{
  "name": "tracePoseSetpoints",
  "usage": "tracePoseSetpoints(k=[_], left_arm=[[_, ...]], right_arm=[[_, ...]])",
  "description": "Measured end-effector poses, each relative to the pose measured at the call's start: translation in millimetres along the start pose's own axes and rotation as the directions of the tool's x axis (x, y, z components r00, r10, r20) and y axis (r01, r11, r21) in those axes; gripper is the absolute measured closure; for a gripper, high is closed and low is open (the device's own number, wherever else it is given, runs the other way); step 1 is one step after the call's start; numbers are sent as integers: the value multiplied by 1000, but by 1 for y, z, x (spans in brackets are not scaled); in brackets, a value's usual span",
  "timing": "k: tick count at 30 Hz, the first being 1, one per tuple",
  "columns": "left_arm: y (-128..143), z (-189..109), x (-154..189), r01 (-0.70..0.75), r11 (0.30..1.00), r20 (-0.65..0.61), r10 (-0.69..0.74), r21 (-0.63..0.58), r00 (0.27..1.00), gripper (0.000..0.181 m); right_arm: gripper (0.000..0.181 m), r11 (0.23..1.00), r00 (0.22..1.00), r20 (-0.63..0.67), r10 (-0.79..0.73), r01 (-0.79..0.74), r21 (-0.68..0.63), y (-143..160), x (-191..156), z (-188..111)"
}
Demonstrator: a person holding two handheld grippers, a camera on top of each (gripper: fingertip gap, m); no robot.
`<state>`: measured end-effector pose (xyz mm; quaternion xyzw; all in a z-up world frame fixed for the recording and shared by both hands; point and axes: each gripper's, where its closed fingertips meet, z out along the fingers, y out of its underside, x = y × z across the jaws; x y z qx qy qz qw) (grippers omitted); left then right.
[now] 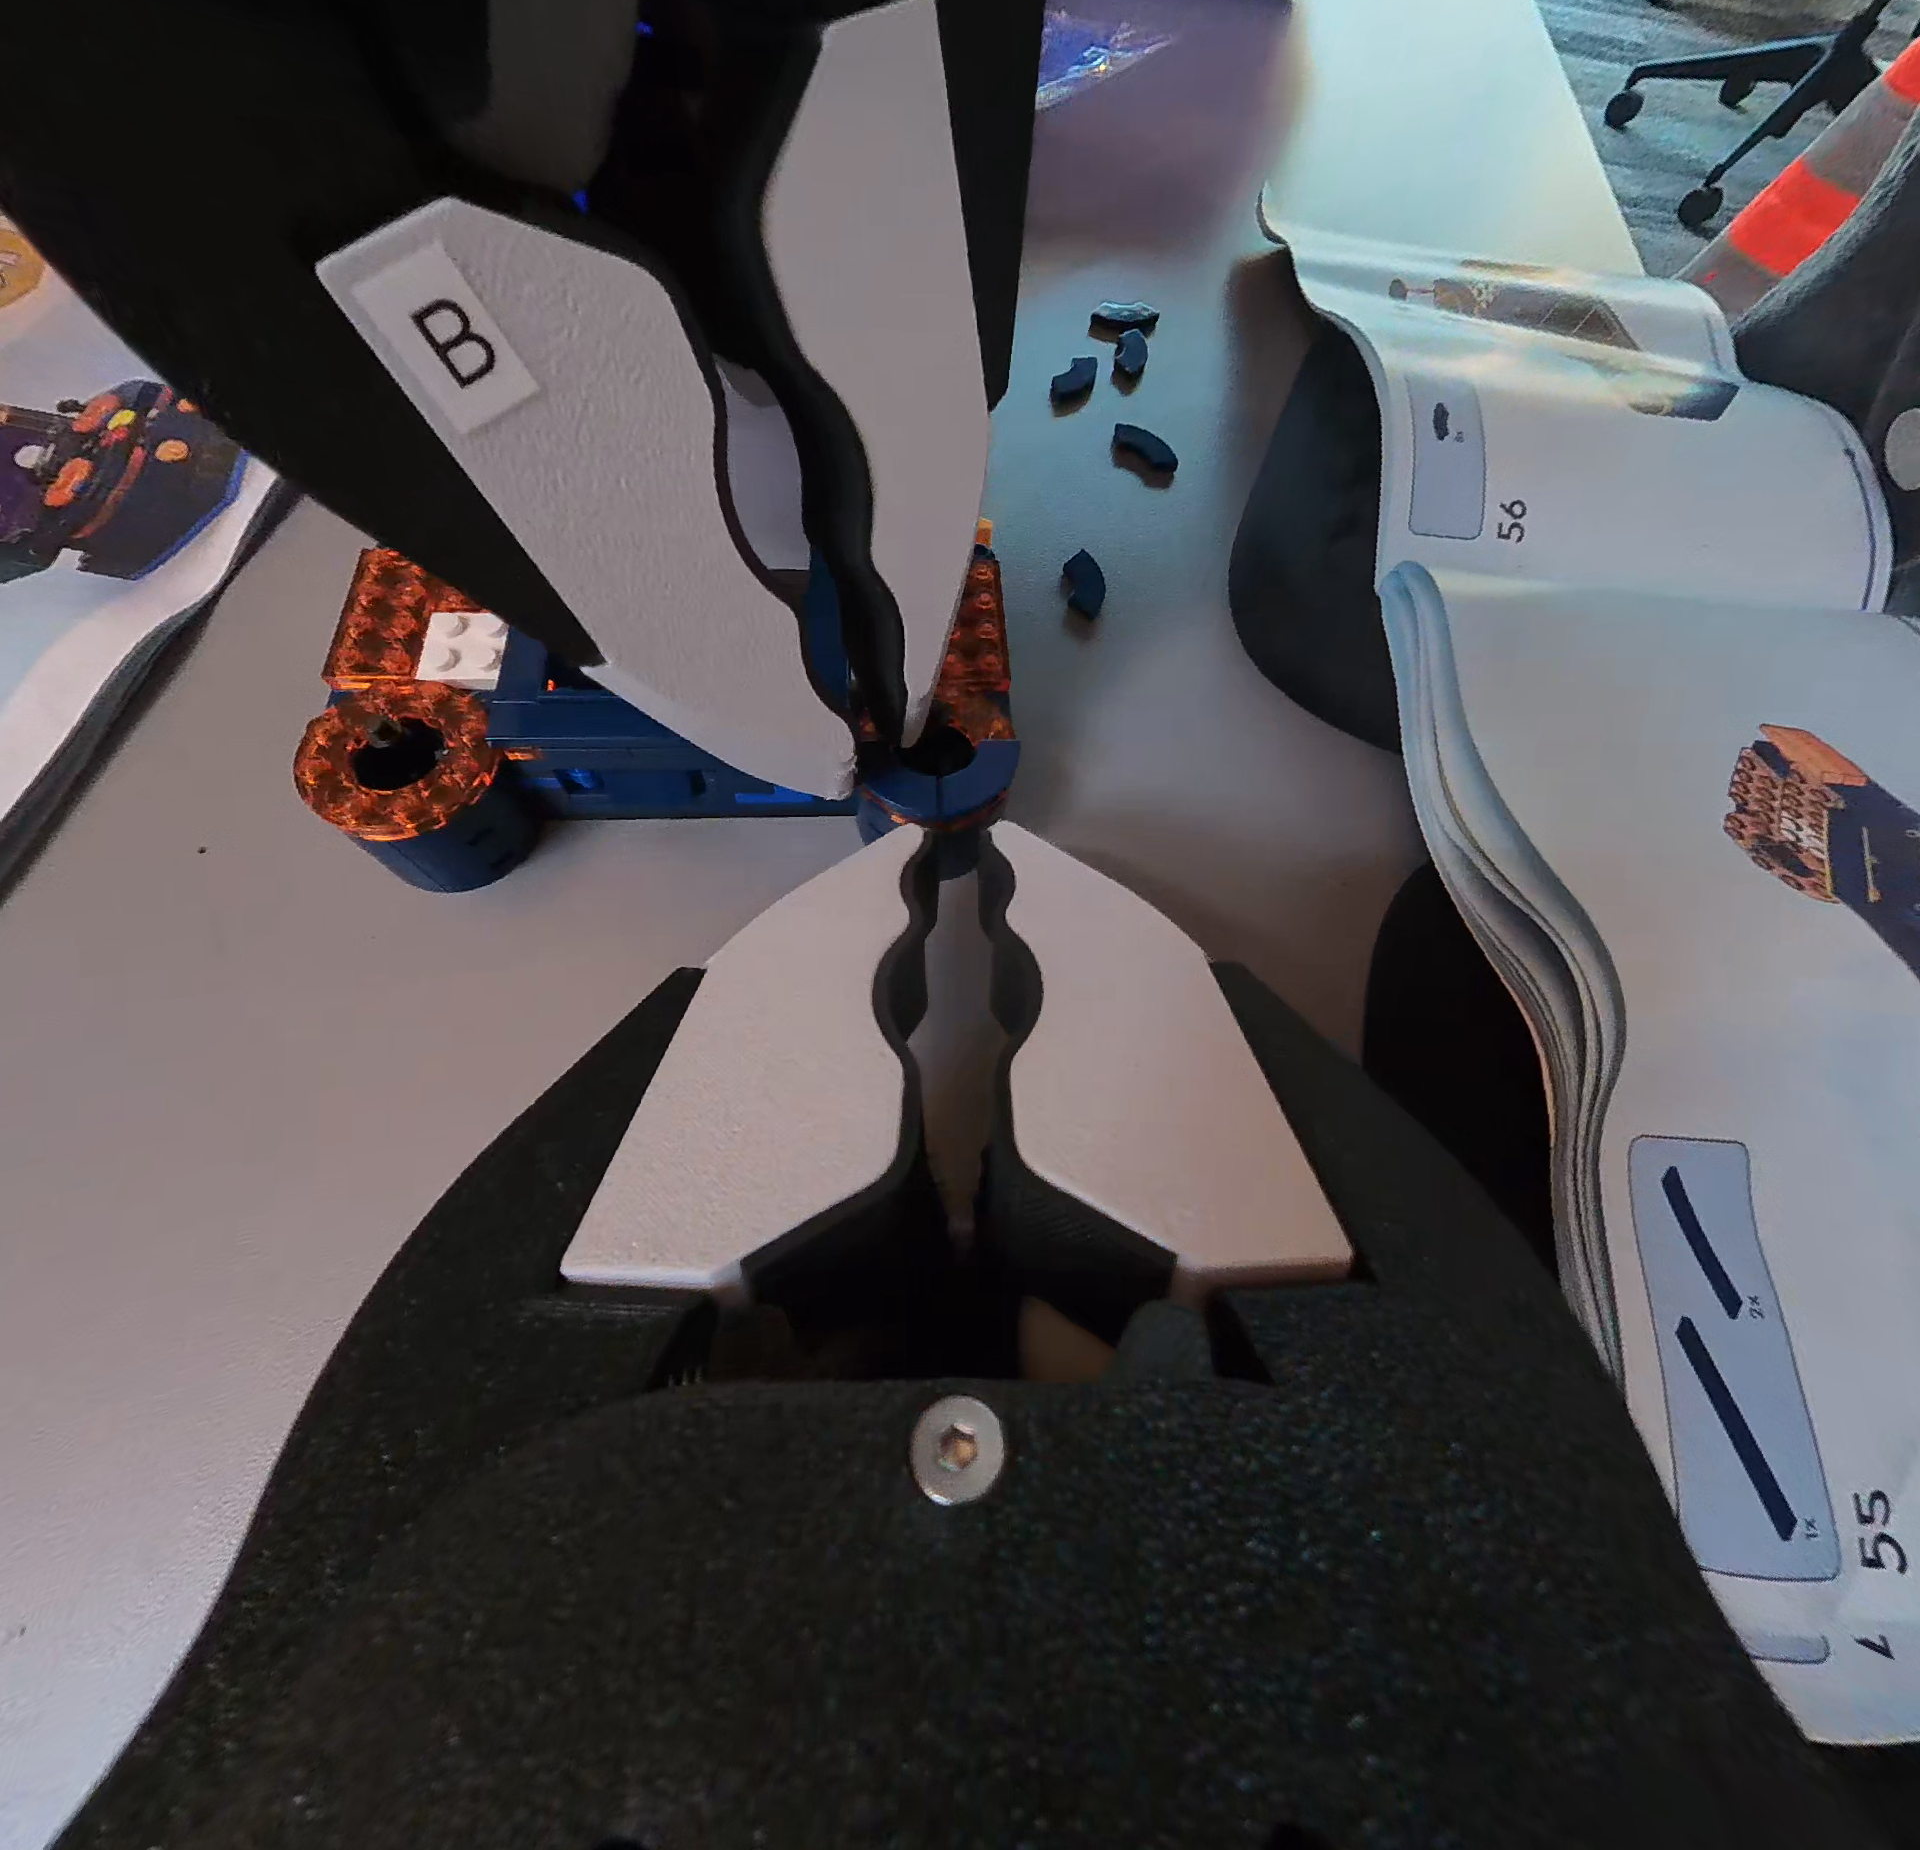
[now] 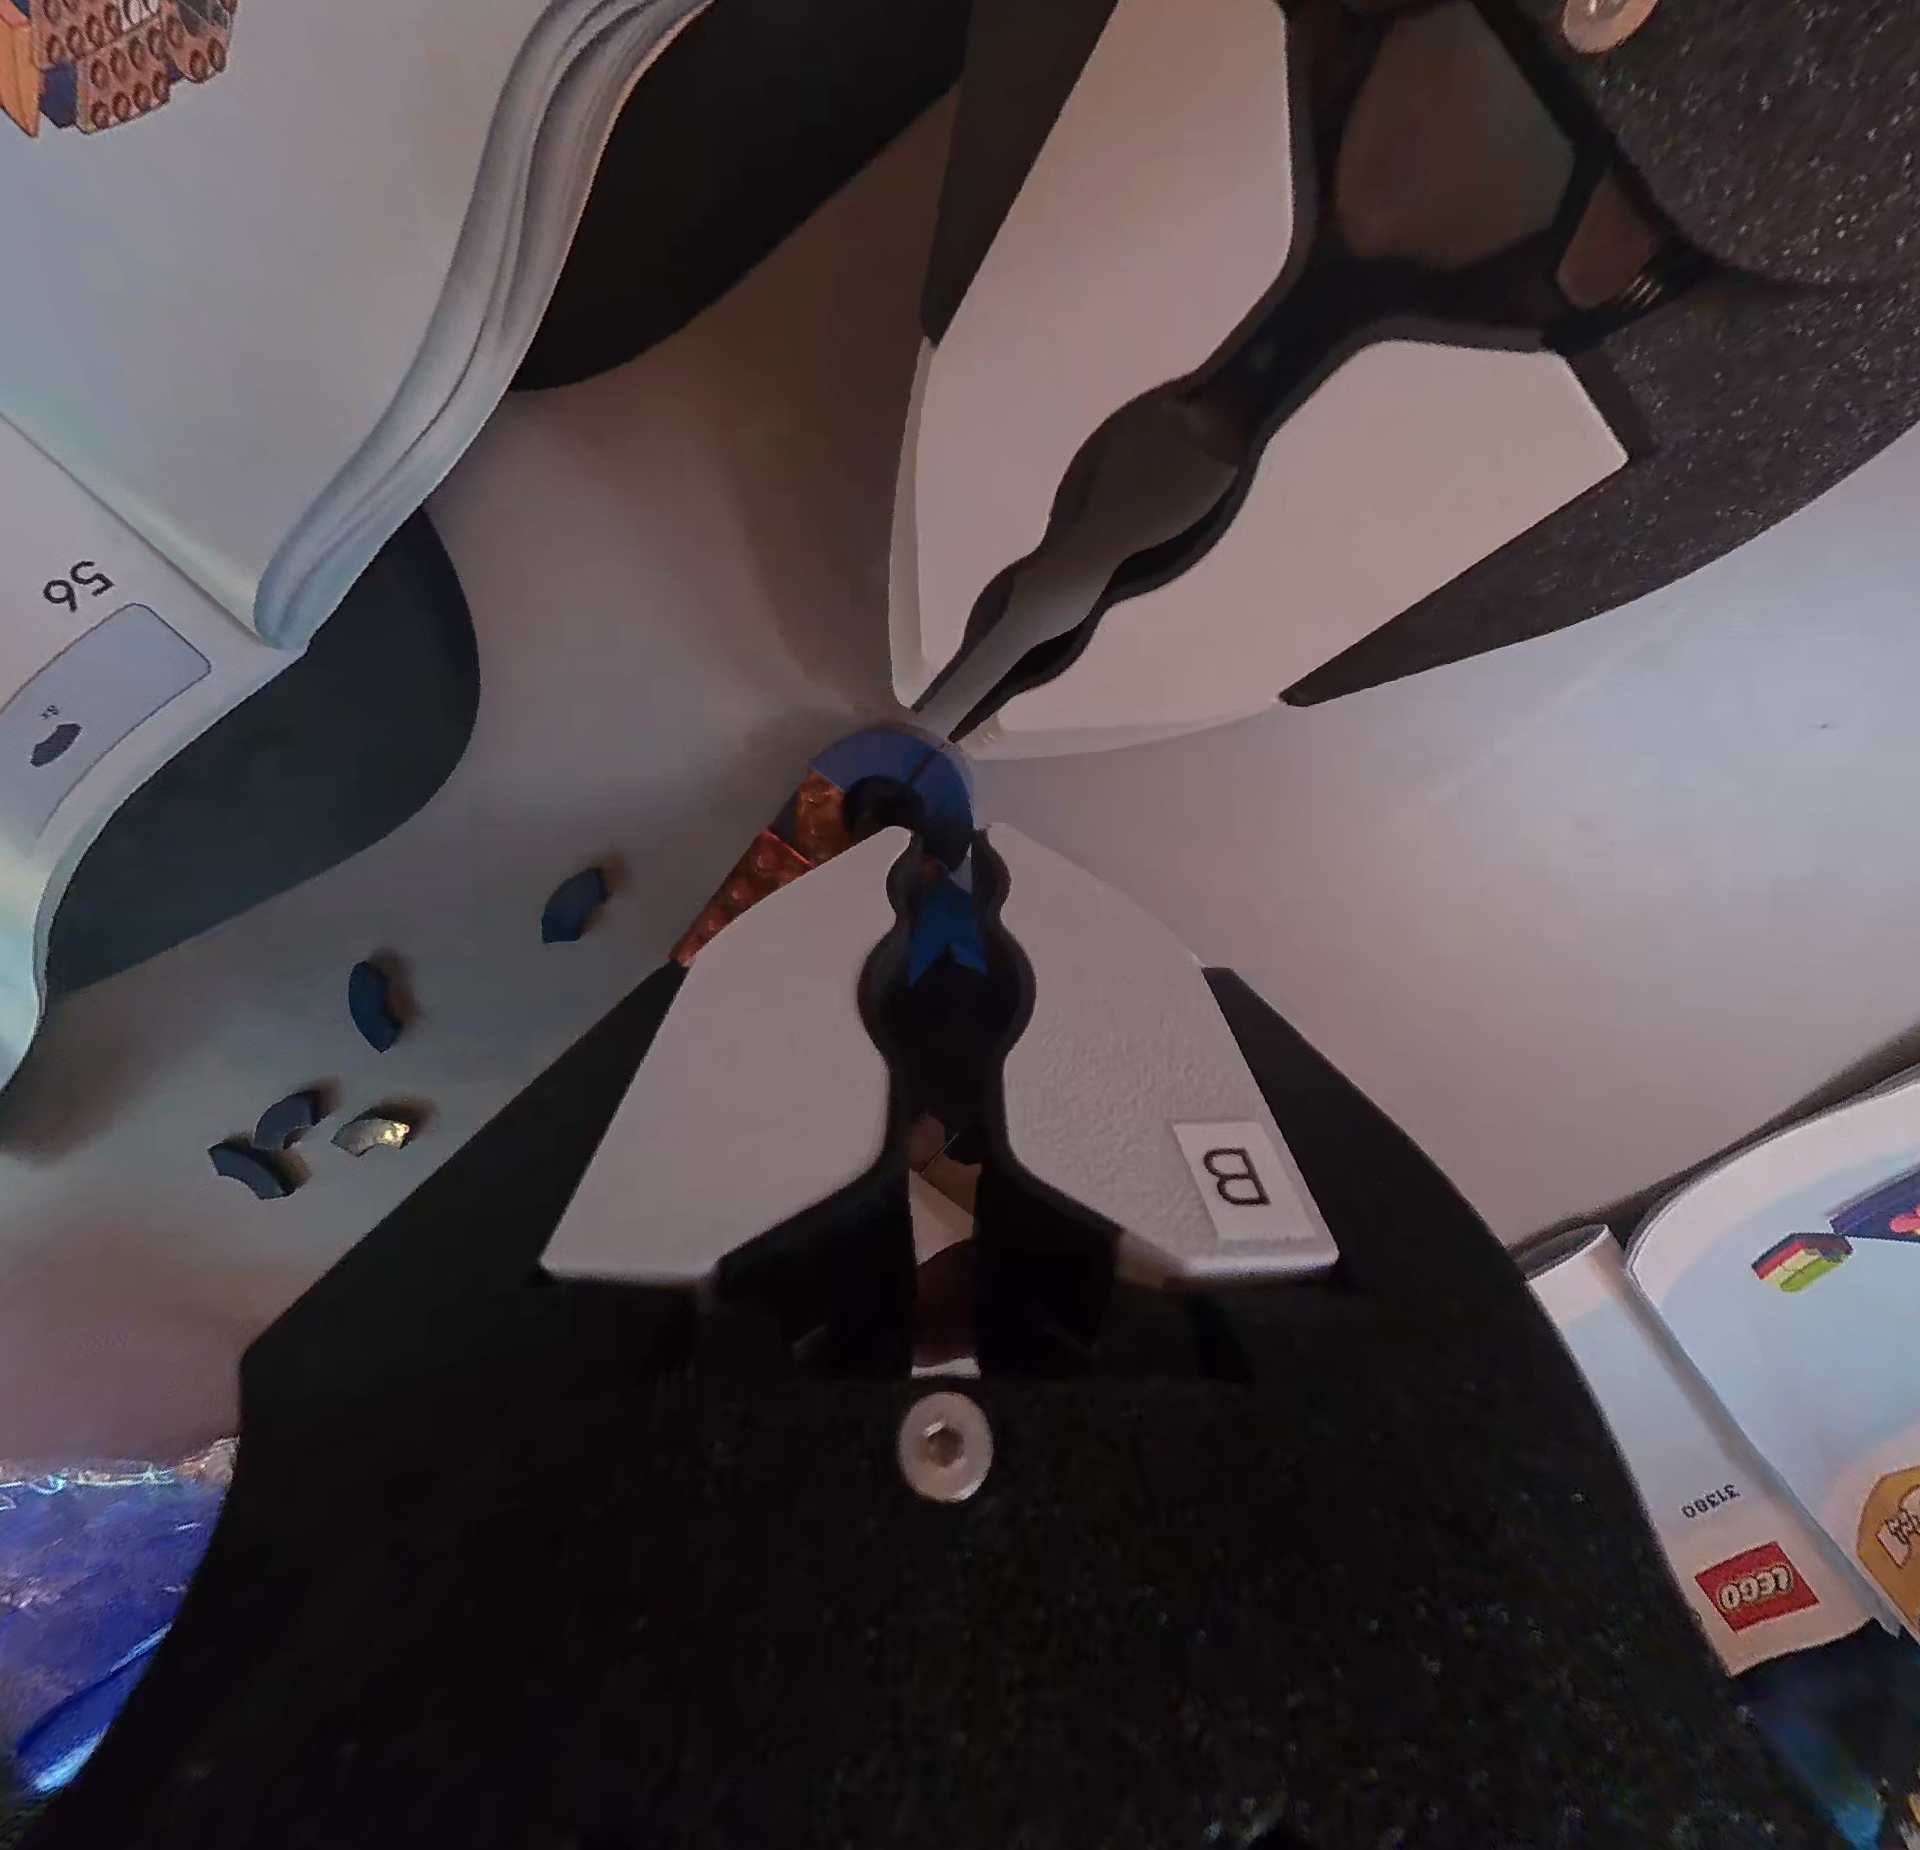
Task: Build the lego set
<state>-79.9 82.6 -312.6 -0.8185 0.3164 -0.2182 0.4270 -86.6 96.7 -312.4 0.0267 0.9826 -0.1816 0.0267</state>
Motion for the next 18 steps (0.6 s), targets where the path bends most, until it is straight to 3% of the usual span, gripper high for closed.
tracePoseSetpoints(k=[18], left_arm=[[-3,1,-2,-32,999,26,32,16,999,176]], right_arm=[[174,999,999,40,25,-23,-41,3,-5,0]])
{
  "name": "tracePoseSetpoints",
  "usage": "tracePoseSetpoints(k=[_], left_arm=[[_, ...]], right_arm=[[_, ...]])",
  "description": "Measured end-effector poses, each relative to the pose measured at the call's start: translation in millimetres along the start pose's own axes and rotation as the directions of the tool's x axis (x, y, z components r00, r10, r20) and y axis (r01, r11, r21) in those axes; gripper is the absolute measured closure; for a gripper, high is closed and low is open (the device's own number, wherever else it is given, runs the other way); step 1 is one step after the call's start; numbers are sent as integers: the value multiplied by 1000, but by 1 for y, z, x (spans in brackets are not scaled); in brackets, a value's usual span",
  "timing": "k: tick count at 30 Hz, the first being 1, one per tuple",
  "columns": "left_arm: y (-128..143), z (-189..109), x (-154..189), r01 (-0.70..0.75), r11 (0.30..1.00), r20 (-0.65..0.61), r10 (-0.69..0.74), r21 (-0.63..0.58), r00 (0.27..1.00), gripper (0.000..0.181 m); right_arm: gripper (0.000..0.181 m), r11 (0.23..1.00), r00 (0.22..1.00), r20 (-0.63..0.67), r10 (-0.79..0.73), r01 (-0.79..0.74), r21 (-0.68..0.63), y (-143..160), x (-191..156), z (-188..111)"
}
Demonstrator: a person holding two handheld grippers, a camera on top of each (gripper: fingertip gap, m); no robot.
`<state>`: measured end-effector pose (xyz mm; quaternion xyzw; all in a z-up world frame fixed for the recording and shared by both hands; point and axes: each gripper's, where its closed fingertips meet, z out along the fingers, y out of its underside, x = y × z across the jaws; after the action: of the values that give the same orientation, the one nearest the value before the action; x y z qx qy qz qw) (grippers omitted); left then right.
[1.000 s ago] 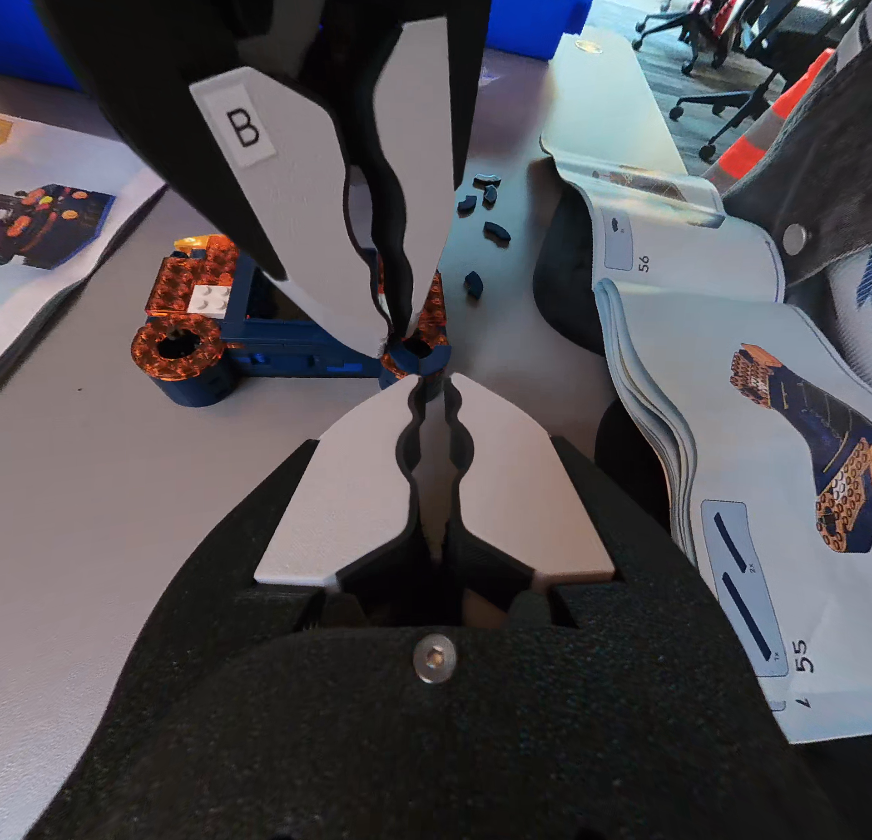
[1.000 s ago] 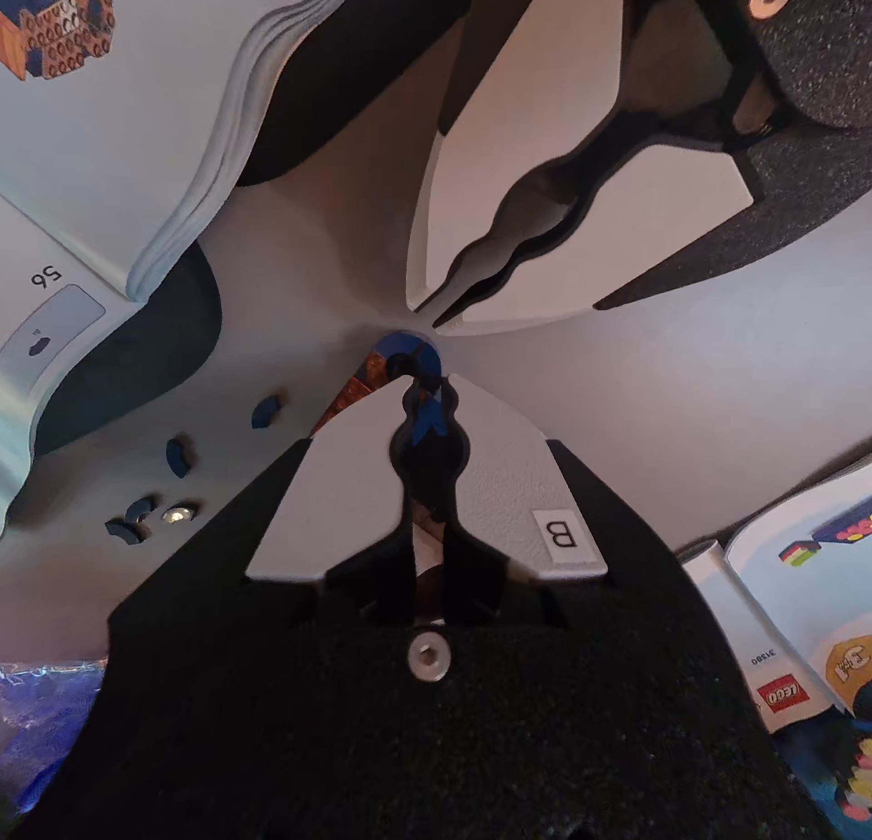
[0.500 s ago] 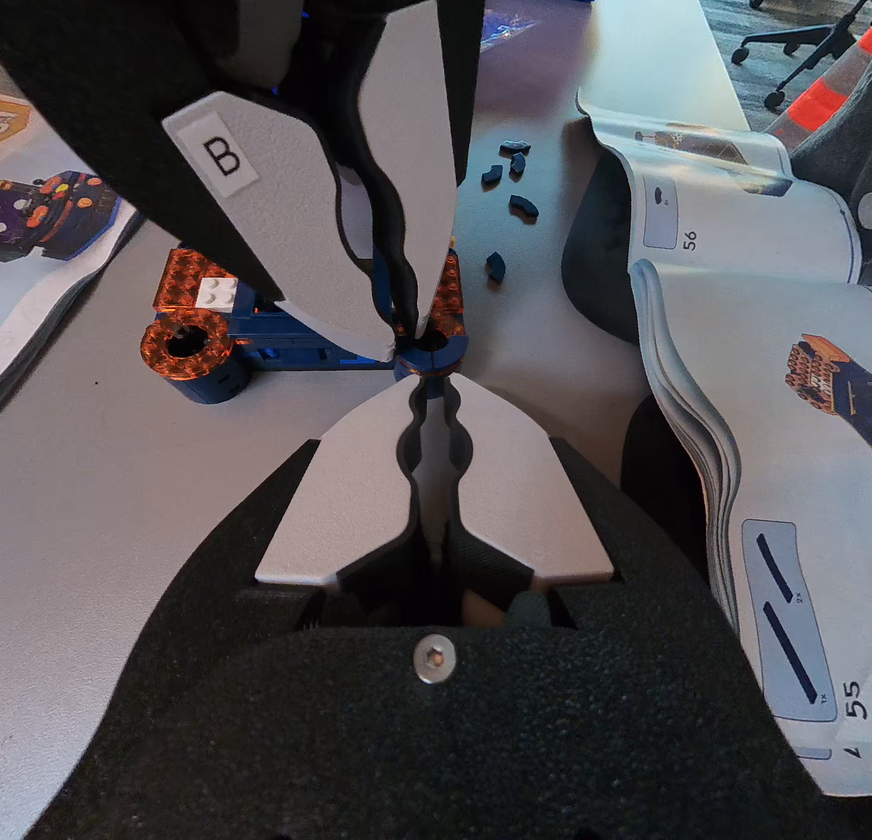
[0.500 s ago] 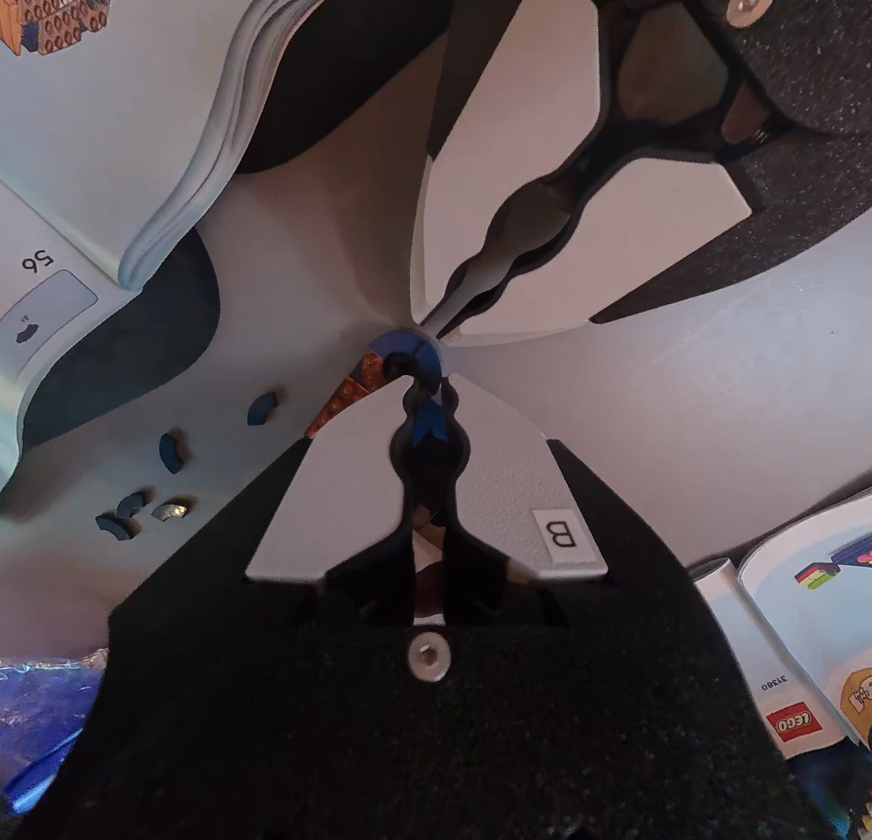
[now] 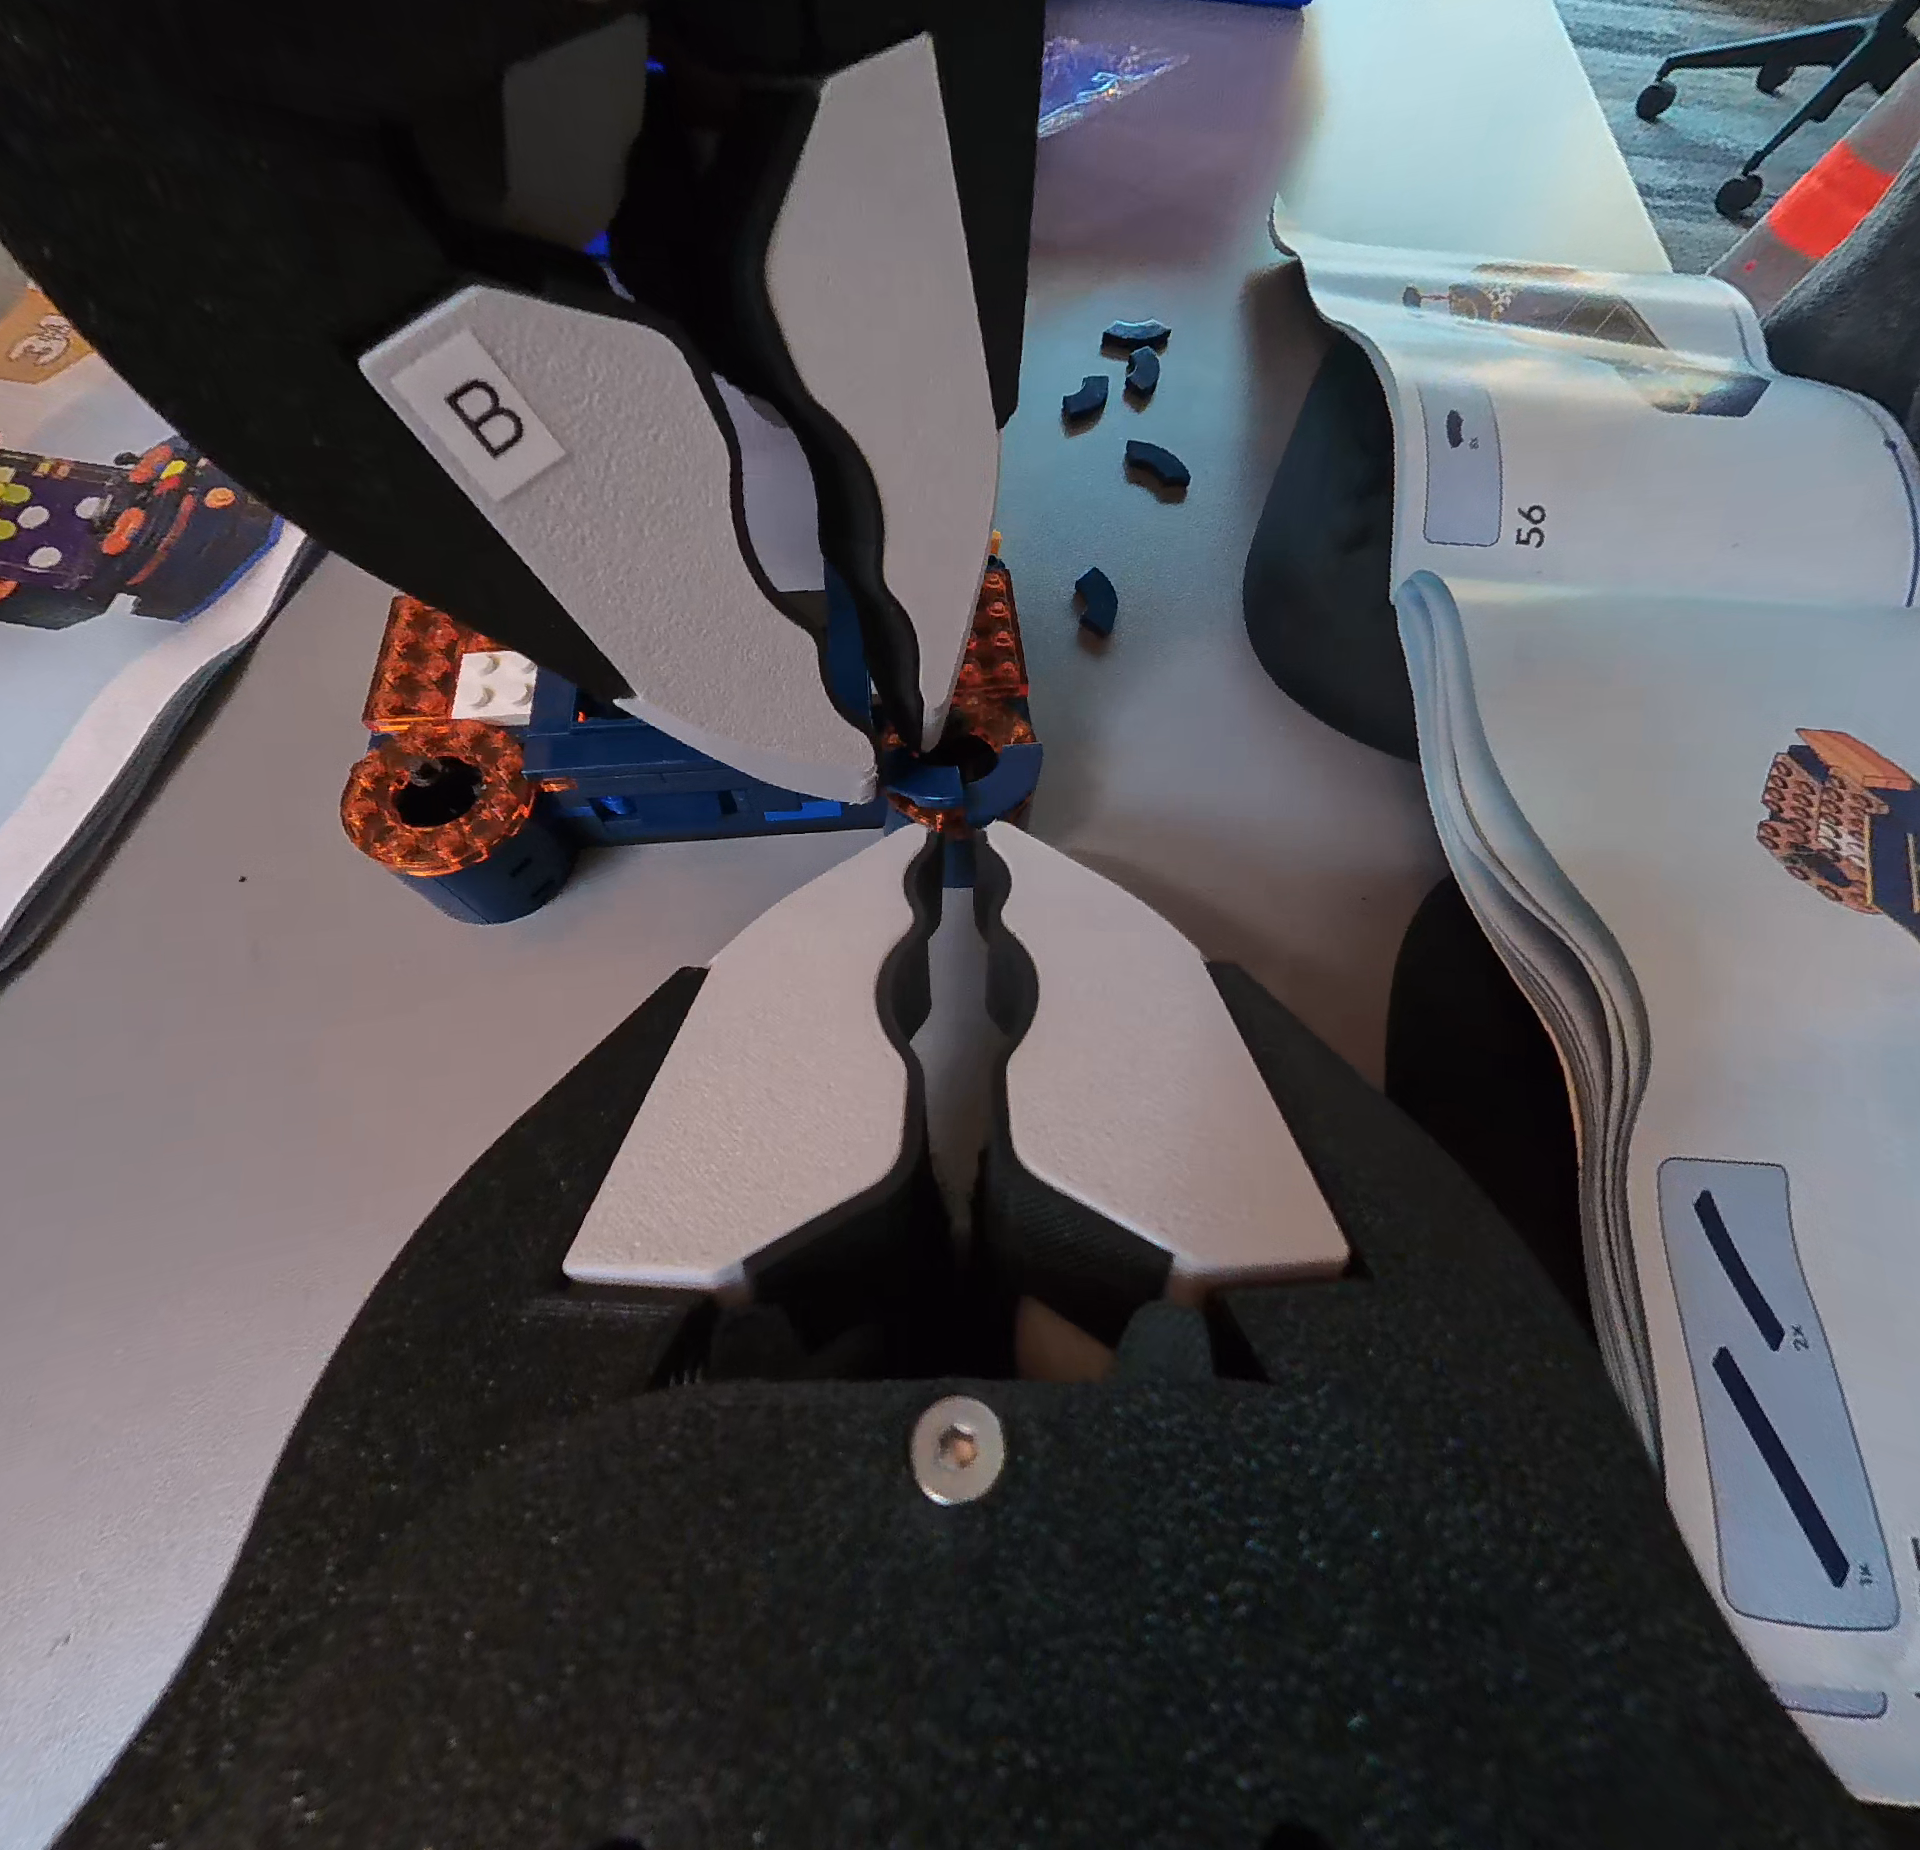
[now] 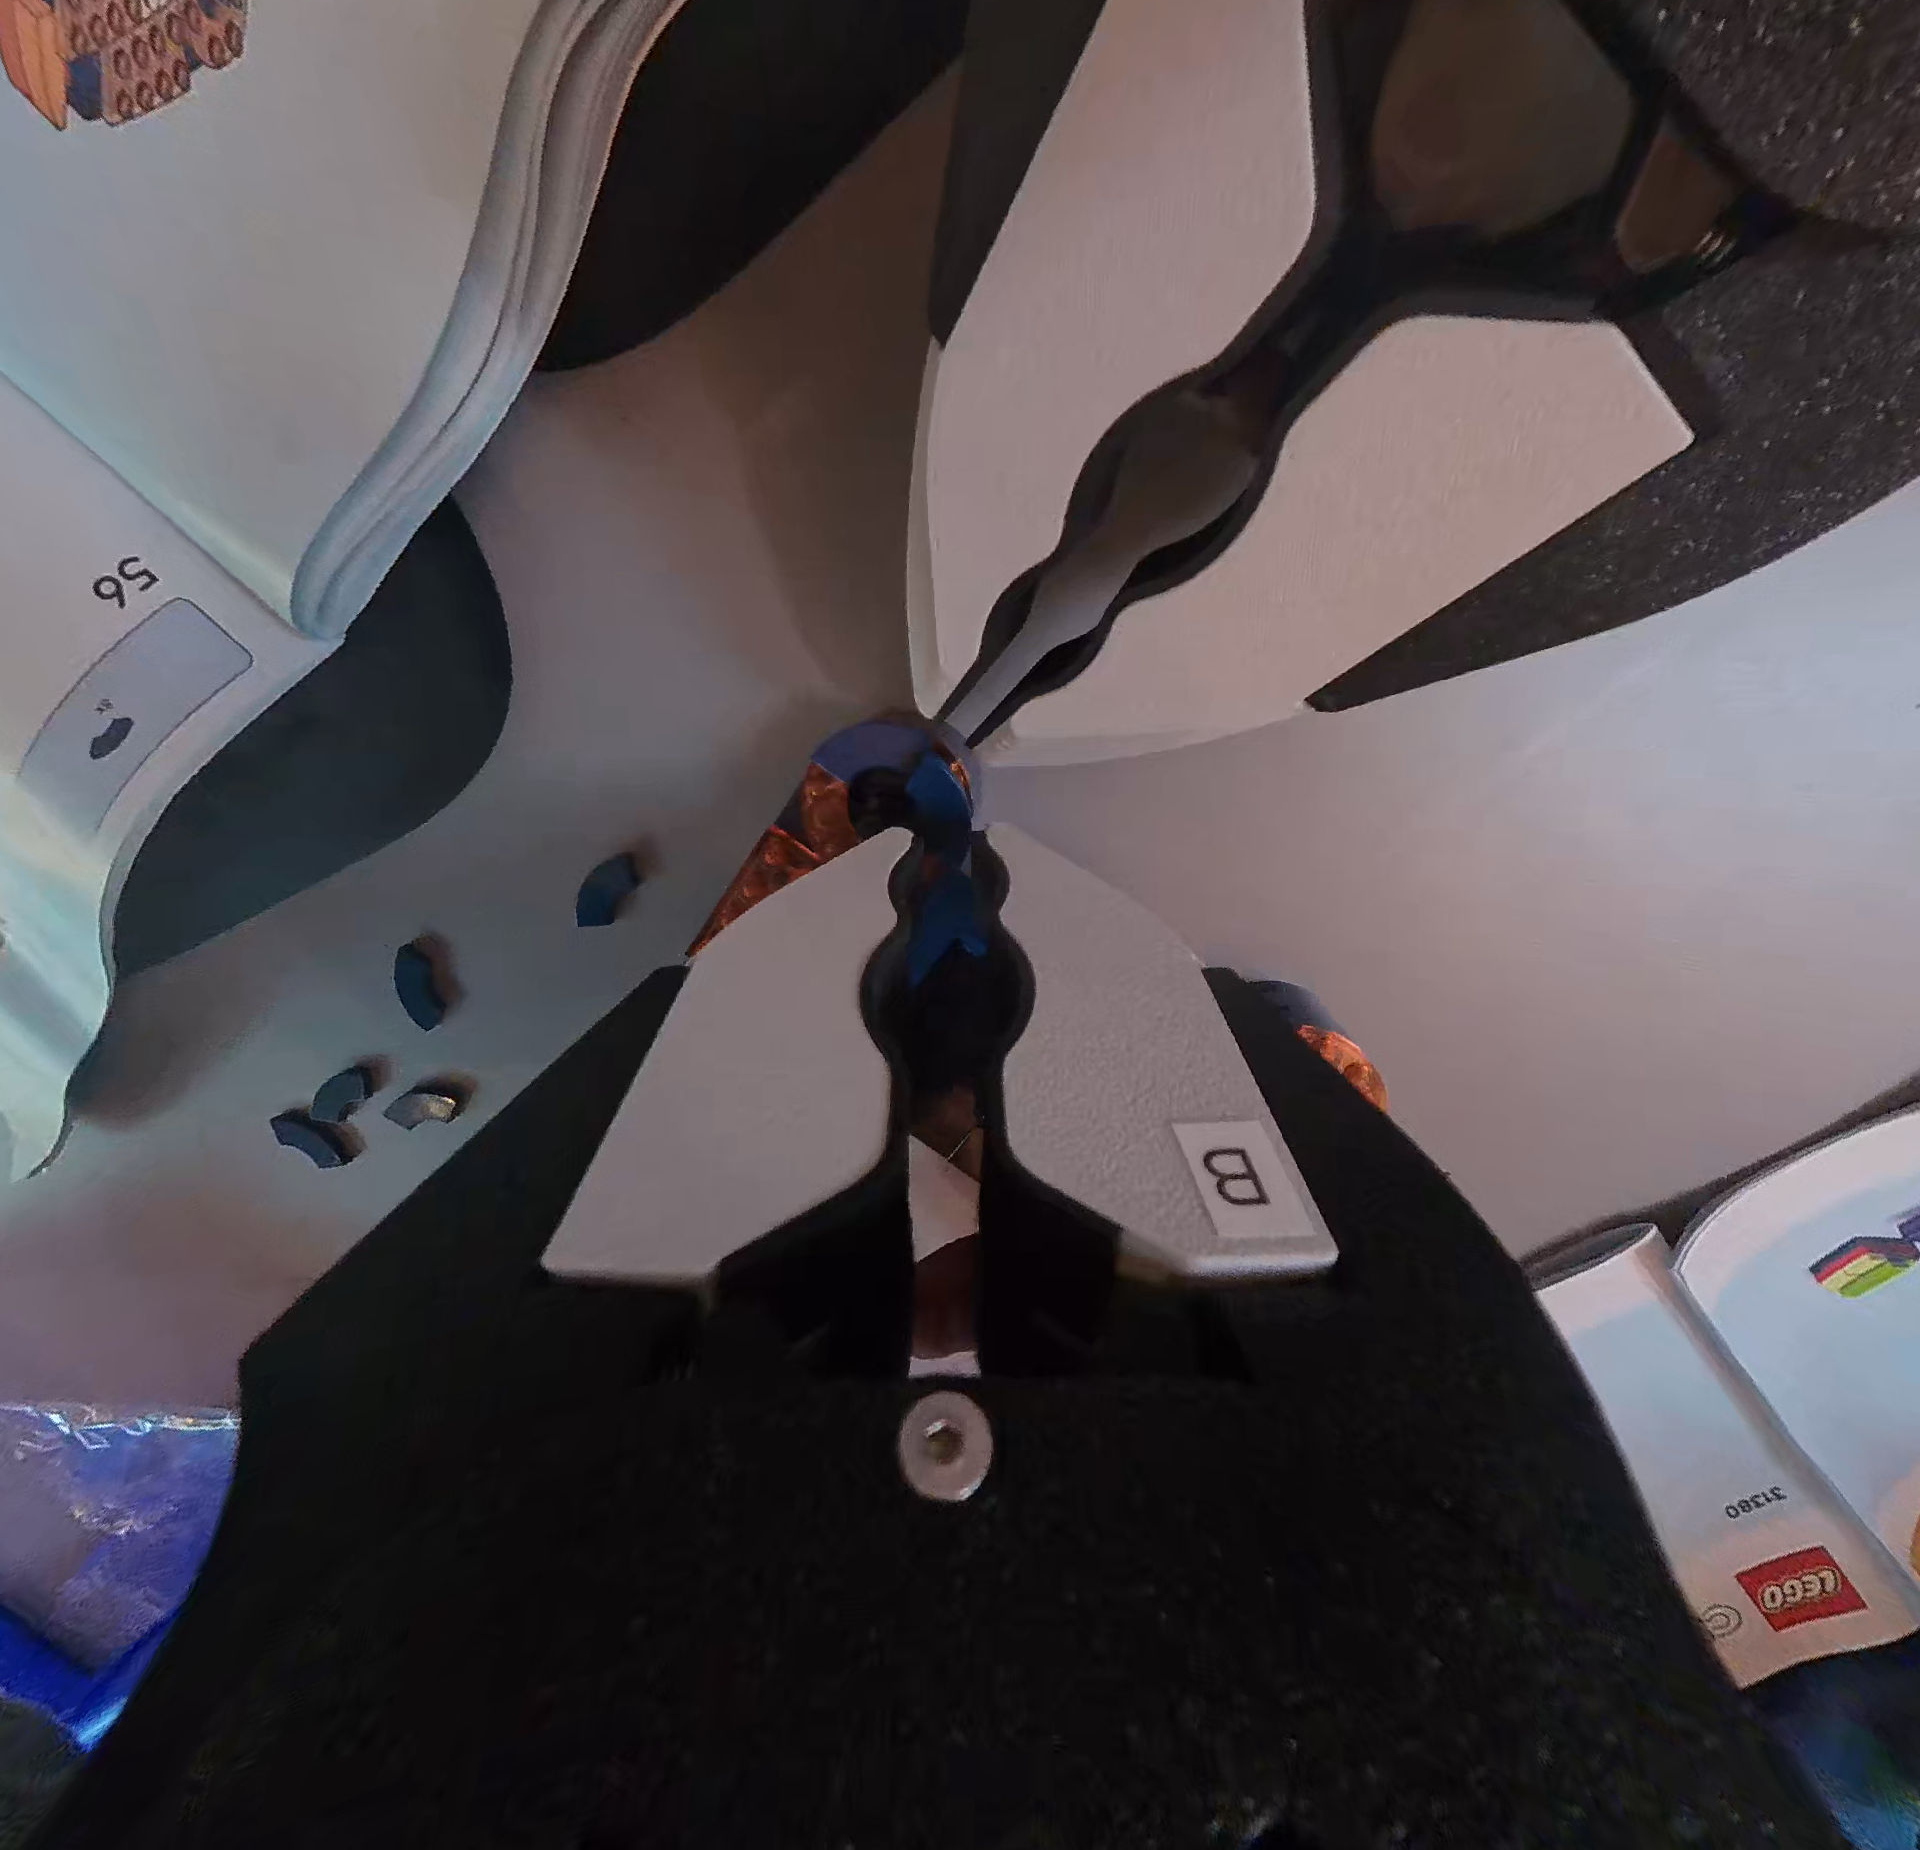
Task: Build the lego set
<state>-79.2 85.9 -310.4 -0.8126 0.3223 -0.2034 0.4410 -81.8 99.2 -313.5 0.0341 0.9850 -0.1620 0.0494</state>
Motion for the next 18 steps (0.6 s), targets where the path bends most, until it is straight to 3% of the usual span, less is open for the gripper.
tracePoseSetpoints(k=[18], left_arm=[[3,3,1,-21,999,6,21,-27,1000,177]], right_arm=[[173,999,999,19,38,-38,8,-1,-1,0]])
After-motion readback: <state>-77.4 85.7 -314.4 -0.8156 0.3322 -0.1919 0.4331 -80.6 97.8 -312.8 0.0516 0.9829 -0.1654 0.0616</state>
